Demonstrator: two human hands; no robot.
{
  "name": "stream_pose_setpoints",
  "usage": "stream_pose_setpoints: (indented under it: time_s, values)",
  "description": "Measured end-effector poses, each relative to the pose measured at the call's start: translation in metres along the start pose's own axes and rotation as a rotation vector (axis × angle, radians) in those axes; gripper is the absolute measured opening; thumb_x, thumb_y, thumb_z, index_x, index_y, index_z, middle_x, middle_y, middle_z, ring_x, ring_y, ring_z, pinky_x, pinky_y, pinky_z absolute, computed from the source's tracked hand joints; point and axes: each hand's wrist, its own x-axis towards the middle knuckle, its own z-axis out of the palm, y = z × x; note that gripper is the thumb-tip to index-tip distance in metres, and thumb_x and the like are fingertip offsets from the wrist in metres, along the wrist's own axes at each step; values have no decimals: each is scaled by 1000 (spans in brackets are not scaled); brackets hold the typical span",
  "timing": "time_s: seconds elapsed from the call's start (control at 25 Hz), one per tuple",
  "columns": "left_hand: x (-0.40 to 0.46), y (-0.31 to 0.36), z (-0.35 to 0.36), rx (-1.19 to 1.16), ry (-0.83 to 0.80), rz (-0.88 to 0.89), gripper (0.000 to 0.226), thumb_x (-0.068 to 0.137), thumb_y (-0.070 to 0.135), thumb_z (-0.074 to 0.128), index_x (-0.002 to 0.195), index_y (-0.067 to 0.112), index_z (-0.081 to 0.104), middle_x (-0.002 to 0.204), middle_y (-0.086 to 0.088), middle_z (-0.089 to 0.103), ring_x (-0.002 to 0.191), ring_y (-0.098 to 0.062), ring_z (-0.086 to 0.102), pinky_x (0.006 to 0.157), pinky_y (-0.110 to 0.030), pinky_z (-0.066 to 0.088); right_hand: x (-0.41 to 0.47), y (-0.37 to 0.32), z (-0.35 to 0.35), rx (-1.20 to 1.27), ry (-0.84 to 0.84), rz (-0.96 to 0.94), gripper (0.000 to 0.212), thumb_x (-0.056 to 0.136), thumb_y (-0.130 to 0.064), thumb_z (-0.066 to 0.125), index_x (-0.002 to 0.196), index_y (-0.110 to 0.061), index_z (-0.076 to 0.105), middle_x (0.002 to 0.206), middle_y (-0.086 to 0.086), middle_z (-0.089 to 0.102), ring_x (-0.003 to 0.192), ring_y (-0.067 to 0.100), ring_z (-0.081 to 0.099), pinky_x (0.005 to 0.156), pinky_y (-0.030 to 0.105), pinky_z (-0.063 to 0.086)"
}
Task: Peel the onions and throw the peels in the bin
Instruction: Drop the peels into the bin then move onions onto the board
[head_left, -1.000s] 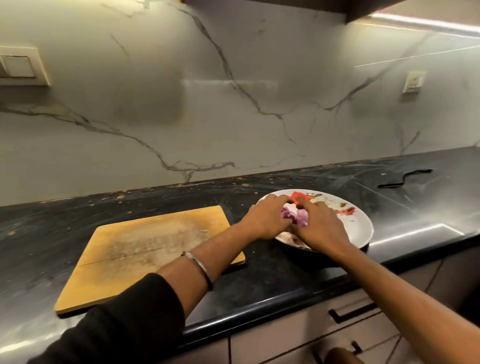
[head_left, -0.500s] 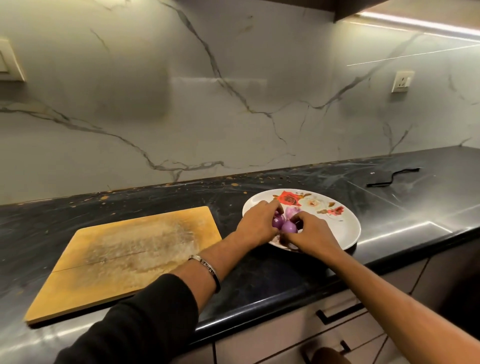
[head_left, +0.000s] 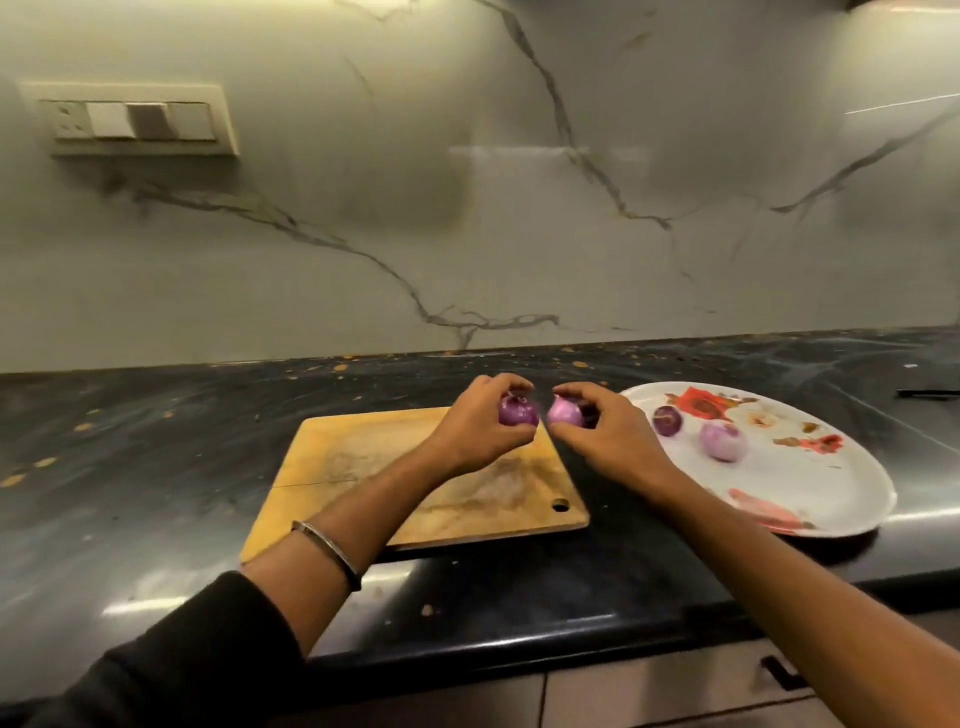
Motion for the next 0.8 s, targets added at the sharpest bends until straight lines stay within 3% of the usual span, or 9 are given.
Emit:
stream_pose_setpoints:
  time_s: [0.12, 0.24, 0.32, 0.44, 0.52, 0.64, 0.8]
  values:
    - [-26, -36, -45, 0, 69, -129, 45, 82, 24, 75, 119, 20, 50, 110, 0, 60, 94, -16, 61, 83, -32, 54, 11, -29, 54, 55, -78, -34, 43, 82, -23, 74, 124, -27, 64, 108, -10, 65, 93, 5, 62, 74, 14, 48]
    - [-43, -65, -81, 190, 37, -182, 36, 86, 31, 68, 118, 25, 54, 112, 0, 58, 94, -13, 56, 78, -26, 49, 18, -50, 105, 114, -123, -38, 41, 79, -19, 74, 118, -24, 62, 106, -6, 64, 92, 9, 62, 72, 19, 52]
    - [-48, -78, -98, 265, -12, -204, 44, 87, 32, 67, 128, 27, 53, 121, -1, 53, 102, -14, 54, 81, -21, 43, 21, -58, 127, 115, -152, -41, 41, 79, -17, 75, 117, -24, 60, 106, -4, 62, 91, 12, 63, 71, 23, 55]
    - [-53, -97, -112, 218, -63, -234, 59, 84, 32, 73, 135, 25, 45, 126, 0, 55, 104, -11, 57, 81, -16, 46, 28, -66, 148, 107, -145, -75, 43, 80, -16, 75, 120, -24, 62, 108, -2, 63, 94, 17, 65, 79, 38, 61]
    - [-56, -106, -112, 231, -24, -225, 48, 84, 40, 74, 125, 25, 53, 120, 2, 59, 96, -7, 58, 76, -16, 48, 31, -66, 157, 74, -96, -94, 45, 79, -20, 77, 122, -24, 63, 110, -3, 65, 95, 15, 64, 82, 37, 60]
    - [-60, -119, -106, 203, 55, -197, 45, 88, 49, 68, 125, 24, 63, 117, 5, 63, 98, -8, 57, 83, -21, 47, 32, -59, 165, 51, -78, -46, 50, 81, -25, 77, 128, -25, 63, 117, -2, 69, 100, 12, 64, 87, 33, 58]
    - [-63, -125, -104, -34, 161, -226, 24, 93, 39, 64, 113, 26, 62, 100, 9, 69, 91, -5, 66, 71, -12, 48, 34, -57, 166, 4, -74, -49, 51, 83, -29, 75, 132, -23, 62, 120, -1, 70, 99, 12, 64, 87, 32, 57]
